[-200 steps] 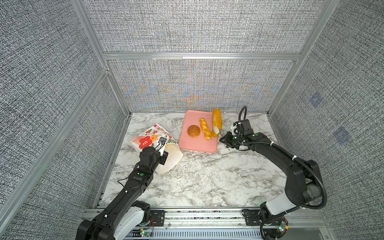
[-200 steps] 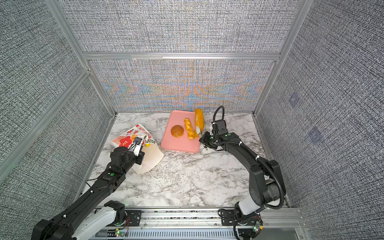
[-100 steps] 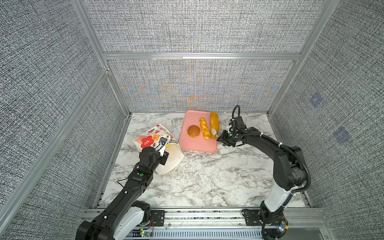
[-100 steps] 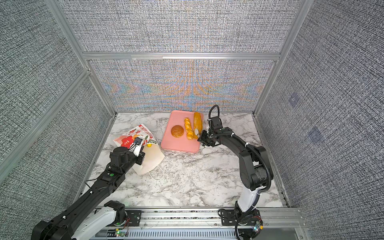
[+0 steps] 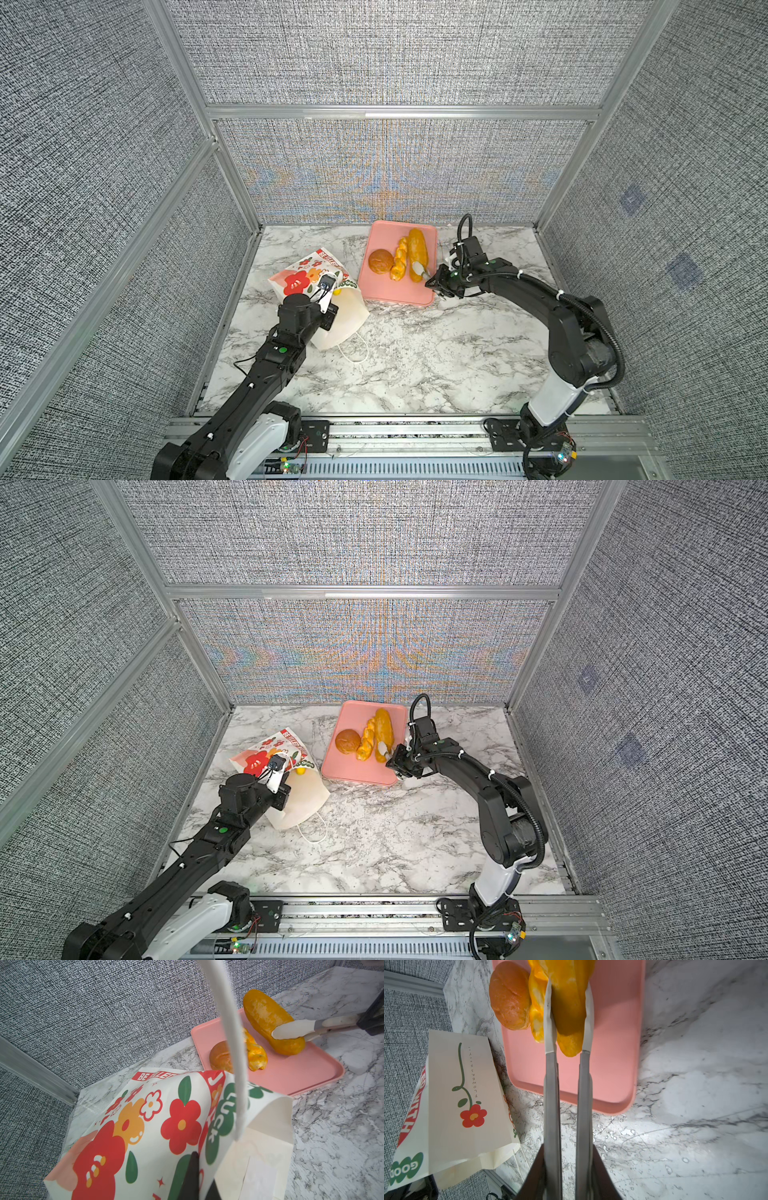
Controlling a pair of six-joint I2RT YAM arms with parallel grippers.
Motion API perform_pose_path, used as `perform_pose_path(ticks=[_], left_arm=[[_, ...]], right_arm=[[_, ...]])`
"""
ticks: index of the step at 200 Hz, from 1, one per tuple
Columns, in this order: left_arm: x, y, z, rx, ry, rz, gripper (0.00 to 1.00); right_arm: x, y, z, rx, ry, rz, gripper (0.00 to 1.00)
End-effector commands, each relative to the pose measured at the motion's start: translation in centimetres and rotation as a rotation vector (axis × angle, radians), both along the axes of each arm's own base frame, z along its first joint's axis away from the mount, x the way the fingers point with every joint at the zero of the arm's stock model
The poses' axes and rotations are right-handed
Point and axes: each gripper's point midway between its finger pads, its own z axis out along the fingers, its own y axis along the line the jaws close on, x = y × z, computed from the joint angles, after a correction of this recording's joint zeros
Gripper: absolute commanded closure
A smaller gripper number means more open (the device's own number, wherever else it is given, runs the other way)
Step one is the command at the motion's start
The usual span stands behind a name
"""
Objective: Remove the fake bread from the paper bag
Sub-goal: 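Lower the long yellow bread onto the tray beside the twisted bread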
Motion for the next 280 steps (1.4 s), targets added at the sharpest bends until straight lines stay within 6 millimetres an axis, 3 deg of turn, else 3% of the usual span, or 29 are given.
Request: perform_pose_path(ticks=[1, 27, 70, 96, 208, 240, 280], left_arm=[[-0.1, -0.4, 0.3, -0.013, -0.004, -0.022, 1.0], [-0.1, -0.5, 0.4, -0.015, -0.006, -0.029, 1.0], [-0.2, -0.7, 0.5, -0.023, -0.009, -0.036, 1.0], [-0.3, -0.8, 0.6, -0.025, -0.01, -0.045, 1.0], [-0.3, -0.8, 0.6, -0.026, -0.014, -0.047, 1.0], [-0.3, -0.8, 0.6, -0.026, -0.012, -0.049, 1.0], [-0.3, -0.8, 0.5, -0.026, -0.01, -0.049, 1.0]], right_arm=[[0.6, -0.8, 0.3, -0.008, -0.022, -0.075, 1.0], [0.3, -1.1, 0.1, -0.03, -0.015, -0.098, 0.93], [-0.2, -0.8, 0.2, -0.073, -0.018, -0.063, 0.66], [-0.5, -0.9, 0.7, -0.091, -0.025, -0.046, 0.6], [-0.7, -1.4, 3.0, -0.112, -0.066, 0.049, 0.55], [-0.3, -2.9, 4.5, -0.099, -0.097, 0.036, 0.55], [1.1, -5.3, 4.4, -0.076, -0.073, -0.007, 0.55]])
